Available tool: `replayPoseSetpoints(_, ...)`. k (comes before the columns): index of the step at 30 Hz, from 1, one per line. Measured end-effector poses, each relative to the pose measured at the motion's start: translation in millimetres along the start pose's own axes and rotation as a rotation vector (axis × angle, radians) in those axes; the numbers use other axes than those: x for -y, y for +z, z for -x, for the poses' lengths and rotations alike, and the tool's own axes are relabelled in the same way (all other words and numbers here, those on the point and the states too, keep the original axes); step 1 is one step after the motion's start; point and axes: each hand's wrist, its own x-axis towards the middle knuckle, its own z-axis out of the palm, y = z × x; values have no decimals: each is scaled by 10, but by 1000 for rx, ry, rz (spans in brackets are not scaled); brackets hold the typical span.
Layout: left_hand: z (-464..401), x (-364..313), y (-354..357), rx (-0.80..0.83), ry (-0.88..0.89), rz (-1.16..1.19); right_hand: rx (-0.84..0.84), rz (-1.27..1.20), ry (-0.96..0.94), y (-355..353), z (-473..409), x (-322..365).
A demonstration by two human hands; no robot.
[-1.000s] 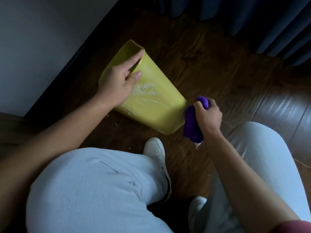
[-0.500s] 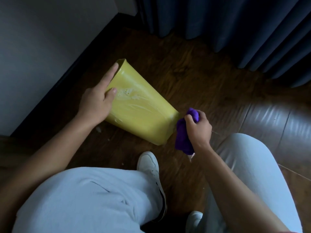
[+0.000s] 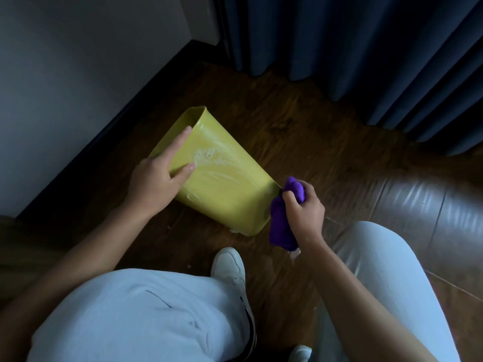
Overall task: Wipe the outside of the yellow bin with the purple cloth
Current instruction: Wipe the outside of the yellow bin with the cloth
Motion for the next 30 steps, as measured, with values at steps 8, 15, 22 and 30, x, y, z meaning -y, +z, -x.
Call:
replayPoseSetpoints(8,65,61,14,-3,-20,172,-59,-20,-56,-18,10,32)
replayPoseSetpoints(15,-29,-69,47,-74,-140,380,-50,-40,-46,-8,27,34)
replayPoseSetpoints(22,-32,-35,5,-91,-276,491,-79,-31,-40,-17,12,66)
replayPoseSetpoints(30,116,9,13,-133,-323,465,-86,-75,-12,-13,2,40)
